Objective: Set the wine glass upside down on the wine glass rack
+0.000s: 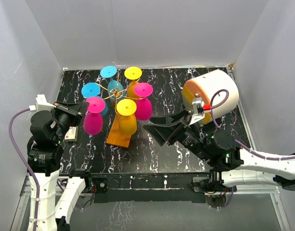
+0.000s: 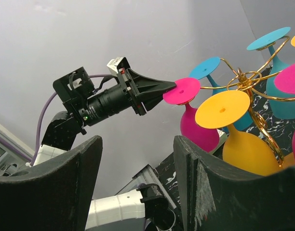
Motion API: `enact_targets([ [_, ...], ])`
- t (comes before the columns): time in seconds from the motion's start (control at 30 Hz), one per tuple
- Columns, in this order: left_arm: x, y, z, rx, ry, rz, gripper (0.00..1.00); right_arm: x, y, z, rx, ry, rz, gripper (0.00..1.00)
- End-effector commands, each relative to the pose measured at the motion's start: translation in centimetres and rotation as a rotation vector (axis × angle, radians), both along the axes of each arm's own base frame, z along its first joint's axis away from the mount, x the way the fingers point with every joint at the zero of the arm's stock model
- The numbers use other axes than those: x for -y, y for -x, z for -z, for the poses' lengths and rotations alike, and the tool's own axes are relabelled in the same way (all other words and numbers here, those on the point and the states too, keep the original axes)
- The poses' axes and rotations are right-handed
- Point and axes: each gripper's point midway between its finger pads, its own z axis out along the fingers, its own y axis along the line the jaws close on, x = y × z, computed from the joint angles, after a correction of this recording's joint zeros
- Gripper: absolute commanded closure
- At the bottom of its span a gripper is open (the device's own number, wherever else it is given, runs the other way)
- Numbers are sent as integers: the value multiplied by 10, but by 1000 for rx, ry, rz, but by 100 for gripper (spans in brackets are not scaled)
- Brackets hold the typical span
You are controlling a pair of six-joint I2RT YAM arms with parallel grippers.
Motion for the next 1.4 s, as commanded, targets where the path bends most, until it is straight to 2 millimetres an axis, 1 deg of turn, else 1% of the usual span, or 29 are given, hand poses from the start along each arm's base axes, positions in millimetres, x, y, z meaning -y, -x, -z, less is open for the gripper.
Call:
enact_targets([
  [0.0, 5, 10, -16, 48, -4, 36, 100, 10, 4, -30, 28, -61, -4, 41],
  [0.3, 12, 16, -14, 59, -5, 78, 100, 6, 3, -25, 18, -52, -4, 41],
  [0.47, 19, 14, -17, 70, -17, 129, 100, 4, 1, -23, 14, -44, 1, 41],
  [0.73, 21, 10, -14, 61, -27, 146, 100, 3, 1, -22, 11, -45, 4, 41],
  [0.83, 22, 11, -14, 58, -30, 153, 94, 2, 0, -21, 10, -43, 4, 41],
  [0.93, 20, 12, -13, 54, -57, 146, 90, 2, 0, -23, 11, -44, 4, 41],
  [1.07, 18, 17, -10, 29, -102, 151, 81, 0, 0, -22, 11, -42, 3, 40],
  [1.2, 22, 21, -6, 10, -128, 195, 73, -2, 1, -21, 13, -38, -3, 40],
  [1.37, 21, 28, -1, -27, -181, 215, 63, -2, 2, -21, 14, -38, -6, 40],
])
